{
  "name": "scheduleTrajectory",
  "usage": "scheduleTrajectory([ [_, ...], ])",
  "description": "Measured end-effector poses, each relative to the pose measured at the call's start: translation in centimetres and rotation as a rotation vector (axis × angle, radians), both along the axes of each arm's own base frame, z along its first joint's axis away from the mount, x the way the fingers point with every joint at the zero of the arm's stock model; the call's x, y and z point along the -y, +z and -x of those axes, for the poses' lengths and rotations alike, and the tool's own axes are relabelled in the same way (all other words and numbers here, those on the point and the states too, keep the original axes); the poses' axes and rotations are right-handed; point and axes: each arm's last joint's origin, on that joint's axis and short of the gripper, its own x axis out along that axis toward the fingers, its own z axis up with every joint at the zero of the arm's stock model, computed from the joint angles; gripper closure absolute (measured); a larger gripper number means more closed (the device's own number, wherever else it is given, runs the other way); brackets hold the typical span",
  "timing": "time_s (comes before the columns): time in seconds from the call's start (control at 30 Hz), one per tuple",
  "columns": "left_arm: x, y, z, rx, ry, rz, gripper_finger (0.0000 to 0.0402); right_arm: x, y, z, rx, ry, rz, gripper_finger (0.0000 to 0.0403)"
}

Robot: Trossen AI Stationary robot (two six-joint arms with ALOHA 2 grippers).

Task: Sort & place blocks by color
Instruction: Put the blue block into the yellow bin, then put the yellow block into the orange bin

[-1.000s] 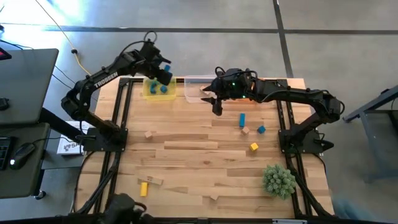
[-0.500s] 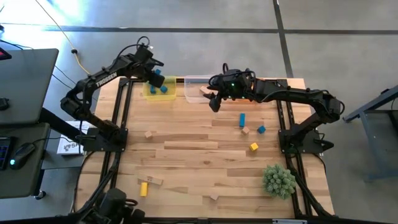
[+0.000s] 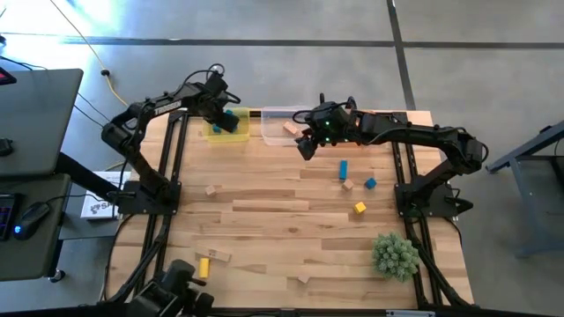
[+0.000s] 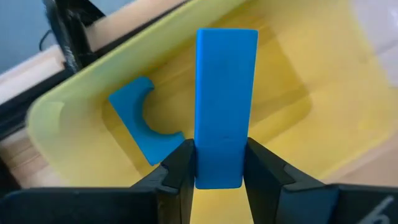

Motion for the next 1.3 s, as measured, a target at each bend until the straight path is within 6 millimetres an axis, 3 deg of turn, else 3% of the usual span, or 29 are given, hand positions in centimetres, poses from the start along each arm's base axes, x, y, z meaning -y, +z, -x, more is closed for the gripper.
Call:
scheduleTrajectory([
  [0.23,-0.7,-1.9,-0.3,-0.021,-0.001,0.039,0.0306,-0.3,-1.1,1.0,-0.127,-0.074,-0.12,0.0213],
  [0.67,-0.8,-1.8,-0.4,-0.027,-0.015,0.02,0.023,-2.3,-2.1,1.8,-0.263,-0.128,-0.236,0.0213],
  [0.87,-0.8,-1.8,-0.4,-0.031,-0.043,0.019,0.022,-4.0,-2.7,2.7,-0.378,-0.198,-0.328,0.0213],
  [1.3,-2.0,3.1,-2.6,0.002,-0.125,-0.073,0.022,-7.6,-3.4,4.4,-0.593,-0.278,-0.356,0.0206],
])
